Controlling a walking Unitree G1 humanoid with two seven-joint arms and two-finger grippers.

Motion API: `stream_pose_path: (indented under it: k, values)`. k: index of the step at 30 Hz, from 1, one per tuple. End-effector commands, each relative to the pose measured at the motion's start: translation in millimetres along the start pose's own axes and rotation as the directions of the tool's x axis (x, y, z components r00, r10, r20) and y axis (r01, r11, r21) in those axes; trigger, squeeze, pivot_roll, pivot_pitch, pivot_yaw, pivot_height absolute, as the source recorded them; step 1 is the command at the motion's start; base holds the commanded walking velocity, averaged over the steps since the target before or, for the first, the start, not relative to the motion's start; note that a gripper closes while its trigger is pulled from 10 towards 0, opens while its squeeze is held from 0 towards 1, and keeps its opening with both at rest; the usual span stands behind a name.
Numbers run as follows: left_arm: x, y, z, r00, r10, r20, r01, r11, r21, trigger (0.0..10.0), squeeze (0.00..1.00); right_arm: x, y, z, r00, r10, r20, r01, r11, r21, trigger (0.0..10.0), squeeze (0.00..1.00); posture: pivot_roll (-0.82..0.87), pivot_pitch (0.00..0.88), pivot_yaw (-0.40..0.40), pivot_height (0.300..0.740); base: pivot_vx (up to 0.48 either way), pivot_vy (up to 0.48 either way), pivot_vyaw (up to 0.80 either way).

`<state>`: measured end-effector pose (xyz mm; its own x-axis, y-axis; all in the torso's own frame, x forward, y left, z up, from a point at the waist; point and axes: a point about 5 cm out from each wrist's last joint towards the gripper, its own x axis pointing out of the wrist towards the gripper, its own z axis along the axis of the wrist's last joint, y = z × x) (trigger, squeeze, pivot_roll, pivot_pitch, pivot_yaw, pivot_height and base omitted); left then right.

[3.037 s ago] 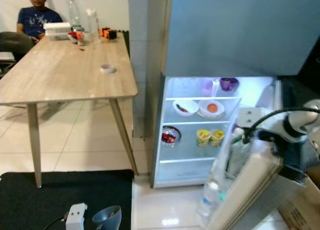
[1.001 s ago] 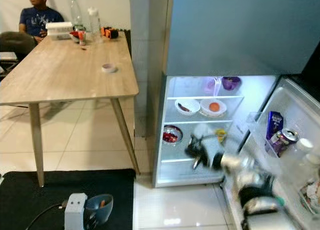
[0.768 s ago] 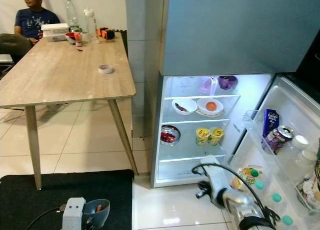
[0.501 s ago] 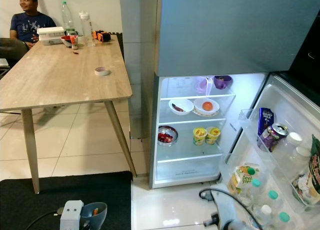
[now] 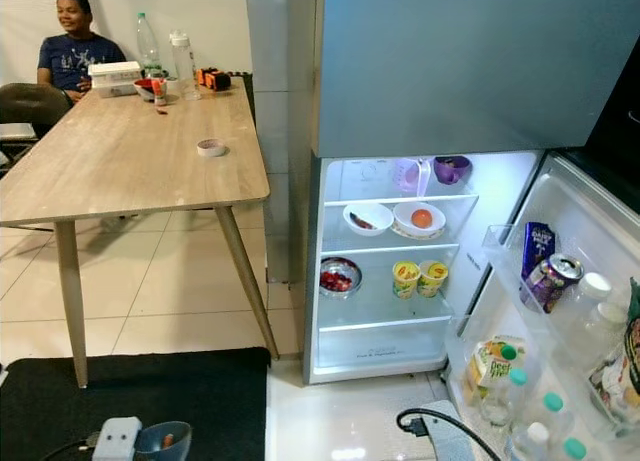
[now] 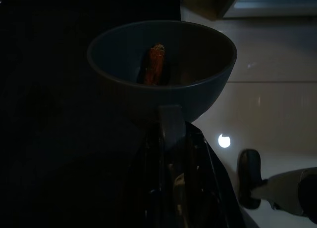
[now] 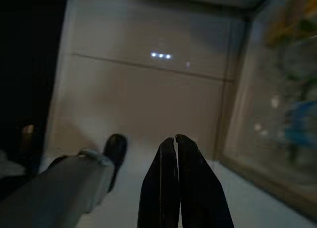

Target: Restocking fridge

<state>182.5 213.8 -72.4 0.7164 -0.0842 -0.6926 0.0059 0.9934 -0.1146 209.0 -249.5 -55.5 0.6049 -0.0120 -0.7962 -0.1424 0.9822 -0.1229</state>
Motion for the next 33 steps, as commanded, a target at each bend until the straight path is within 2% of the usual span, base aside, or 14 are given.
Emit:
stream_pose_path:
  k: [1,3,5,8,12,16,18,22,26,28,29,31,33]
  values:
    - [-1.5,-1.2,-4,1.000,-0.003,-0.004,0.003,1.000,-0.004,10.0,0.00,0.3,-0.7,2,1.000,-0.014,0.010,0.014,1.000,0.022,10.0,0.00,-0.08,0.000,0.000,0.740,0.000,-0.450,0.00]
    - [-1.9,-1.8,-6,1.000,-0.005,-0.006,0.005,1.000,-0.009,10.0,0.00,0.8,2.0,2,1.000,-0.007,0.012,0.007,1.000,0.019,10.0,0.00,-0.09,0.000,0.001,0.740,0.000,-0.450,0.00]
    - [-1.9,-4.9,-8,0.999,-0.027,-0.019,0.027,1.000,0.004,10.0,0.00,3.5,15.4,4,0.998,0.053,0.017,-0.053,0.997,-0.049,10.0,0.00,-0.09,0.000,-0.003,0.740,0.000,-0.450,0.00]
    - [-1.7,-5.9,-8,0.999,-0.032,-0.021,0.032,0.999,0.011,10.0,0.00,4.1,18.8,6,0.997,0.073,0.019,-0.071,0.995,-0.069,10.0,0.00,-0.09,0.000,-0.003,0.740,0.000,-0.450,0.00]
    - [1.4,-6.7,-1,1.000,-0.020,0.008,0.020,1.000,-0.017,10.0,0.00,8.1,35.8,32,0.979,0.184,0.085,-0.166,0.968,-0.187,10.0,0.00,-0.09,0.000,-0.017,0.740,0.000,-0.337,0.00]
    - [0.9,-8.3,-4,1.000,-0.011,0.005,0.011,1.000,-0.017,10.0,0.00,9.0,40.6,48,0.968,0.216,0.131,-0.183,0.958,-0.222,10.0,0.00,-0.09,0.000,-0.005,0.740,0.000,0.000,0.00]
    - [-2.2,-9.8,-13,0.999,-0.029,-0.029,0.029,1.000,0.006,10.0,0.00,8.3,53.7,67,0.926,0.311,0.212,-0.268,0.940,-0.210,10.0,0.00,-0.10,0.000,0.008,0.740,0.000,0.000,0.00]
    - [-5.2,-6.6,-18,0.998,-0.033,-0.053,0.035,0.999,0.027,10.0,0.00,4.2,63.3,87,0.858,0.401,0.320,-0.346,0.913,-0.215,10.0,0.00,-0.10,0.000,0.019,0.740,0.000,0.000,0.00]
    - [-6.6,-3.7,-19,0.998,-0.028,-0.051,0.029,0.999,0.023,10.0,0.00,1.8,57.5,101,0.849,0.365,0.383,-0.292,0.927,-0.235,10.0,0.00,-0.09,0.000,0.018,0.740,0.000,0.000,0.00]
    - [-8.3,-0.8,-21,0.998,-0.022,-0.054,0.023,1.000,0.021,10.0,0.00,1.3,45.0,111,0.870,0.271,0.412,-0.189,0.955,-0.229,10.0,0.00,-0.08,0.000,0.017,0.740,0.000,0.000,0.00]
    - [-10.3,0.5,-25,0.998,-0.018,-0.064,0.019,1.000,0.024,10.0,0.00,0.3,29.9,117,0.889,0.180,0.421,-0.093,0.971,-0.219,10.0,0.00,-0.08,0.000,0.017,0.740,0.000,0.000,0.00]
    - [-11.0,1.0,-26,0.998,-0.016,-0.068,0.017,1.000,0.025,10.0,0.00,0.0,24.6,119,0.896,0.152,0.418,-0.065,0.975,-0.213,10.0,0.00,-0.08,0.000,0.015,0.740,0.000,0.000,0.00]
    - [-12.7,3.0,-29,0.997,-0.008,-0.074,0.010,1.000,0.019,10.0,0.00,-1.6,11.2,121,0.907,0.089,0.412,-0.003,0.979,-0.206,10.0,0.00,-0.07,0.000,0.012,0.740,0.000,0.000,0.00]
